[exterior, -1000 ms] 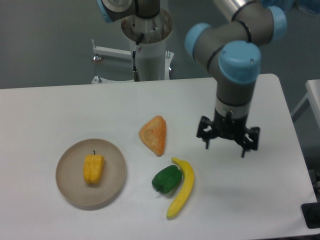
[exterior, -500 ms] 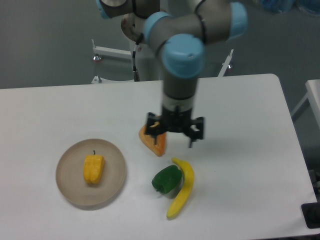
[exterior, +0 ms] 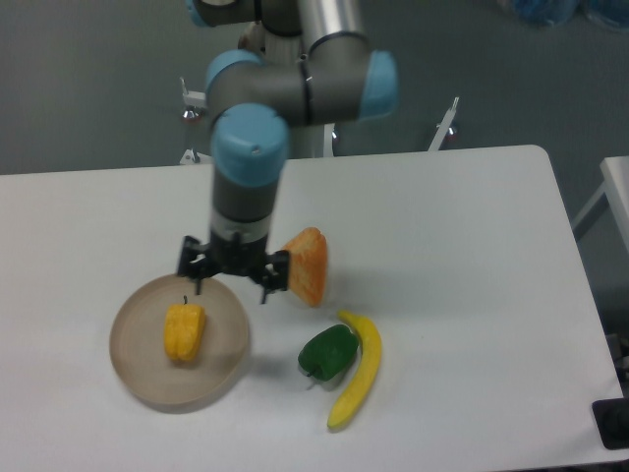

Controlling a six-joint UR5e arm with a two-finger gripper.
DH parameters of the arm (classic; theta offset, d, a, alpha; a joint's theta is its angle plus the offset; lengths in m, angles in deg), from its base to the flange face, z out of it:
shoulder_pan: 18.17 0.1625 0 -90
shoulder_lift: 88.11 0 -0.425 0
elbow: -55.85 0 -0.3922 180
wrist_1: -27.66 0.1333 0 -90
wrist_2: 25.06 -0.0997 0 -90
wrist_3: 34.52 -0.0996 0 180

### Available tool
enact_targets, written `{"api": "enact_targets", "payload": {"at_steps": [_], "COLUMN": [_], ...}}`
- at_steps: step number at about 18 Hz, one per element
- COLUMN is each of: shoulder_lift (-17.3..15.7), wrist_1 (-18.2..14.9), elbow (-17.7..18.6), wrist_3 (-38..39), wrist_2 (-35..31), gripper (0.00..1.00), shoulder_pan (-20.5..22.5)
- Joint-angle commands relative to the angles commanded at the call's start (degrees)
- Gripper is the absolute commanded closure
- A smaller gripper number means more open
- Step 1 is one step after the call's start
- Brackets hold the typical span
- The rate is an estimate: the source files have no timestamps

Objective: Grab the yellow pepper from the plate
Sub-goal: 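Move the open gripper over the yellow pepper on the beige plate, then lower the gripper onto the yellow pepper and close on it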

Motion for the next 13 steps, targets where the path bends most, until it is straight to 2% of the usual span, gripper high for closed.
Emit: {"api": "enact_targets", "payload": {"at_steps": [2,7,13], "shoulder_lift": [1.41,3.43,3.87], "wrist_1": [0.35,3.86,4.49], "elbow": [0.44,1.84,3.08], "wrist_3": [0.19,0.01,-0.78], "wrist_2": [-0.79,-3.86,-4.66], "gripper": [0.00,0.00,0.00], "shoulder_pan": [-1.67,-4.04,-4.31]}}
